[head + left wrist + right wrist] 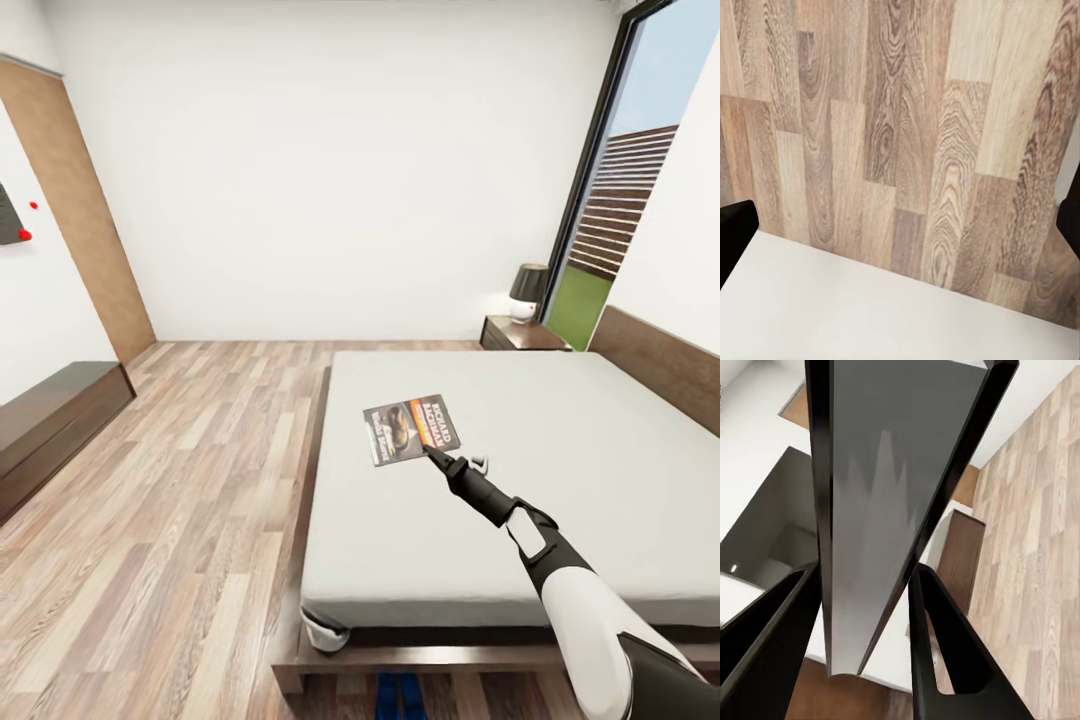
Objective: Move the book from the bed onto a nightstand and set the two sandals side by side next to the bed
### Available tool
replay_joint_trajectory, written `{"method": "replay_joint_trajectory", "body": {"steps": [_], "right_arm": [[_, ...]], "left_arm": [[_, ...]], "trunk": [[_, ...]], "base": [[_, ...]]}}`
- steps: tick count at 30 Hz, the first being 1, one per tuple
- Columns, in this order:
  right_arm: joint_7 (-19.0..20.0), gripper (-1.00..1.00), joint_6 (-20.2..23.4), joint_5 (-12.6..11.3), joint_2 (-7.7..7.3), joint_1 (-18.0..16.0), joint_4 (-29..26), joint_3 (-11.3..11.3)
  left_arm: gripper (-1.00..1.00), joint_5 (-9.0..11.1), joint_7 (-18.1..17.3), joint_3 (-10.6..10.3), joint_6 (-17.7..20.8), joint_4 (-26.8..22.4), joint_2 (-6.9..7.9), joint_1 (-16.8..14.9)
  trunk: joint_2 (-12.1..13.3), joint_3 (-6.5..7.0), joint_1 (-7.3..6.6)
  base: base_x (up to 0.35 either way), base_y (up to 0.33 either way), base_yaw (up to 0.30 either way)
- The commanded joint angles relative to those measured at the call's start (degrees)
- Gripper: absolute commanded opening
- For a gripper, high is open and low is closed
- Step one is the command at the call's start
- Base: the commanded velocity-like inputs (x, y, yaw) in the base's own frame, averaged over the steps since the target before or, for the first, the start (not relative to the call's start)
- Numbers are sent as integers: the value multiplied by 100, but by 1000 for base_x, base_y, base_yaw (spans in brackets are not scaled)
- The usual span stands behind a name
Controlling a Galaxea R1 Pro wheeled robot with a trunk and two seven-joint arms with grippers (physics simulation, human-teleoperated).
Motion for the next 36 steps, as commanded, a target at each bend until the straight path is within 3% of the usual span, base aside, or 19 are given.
{"method": "replay_joint_trajectory", "body": {"steps": [1, 15, 36], "right_arm": [[14, -100, 79, -27, 2, 0, -1, -20], [461, -100, 210, -33, -57, 193, -19, -49], [537, -100, 221, -25, -47, 288, 0, -40]], "left_arm": [[100, 37, 13, -49, -27, 7, -1, -4], [100, 22, 13, -56, -26, 6, -2, 2], [100, 19, 13, -58, -24, 7, -9, 0]], "trunk": [[-10, -1, 4], [-10, 129, 4], [-10, 207, 4]], "base": [[0, 0, 73], [0, 0, 80], [0, 0, 33]]}}
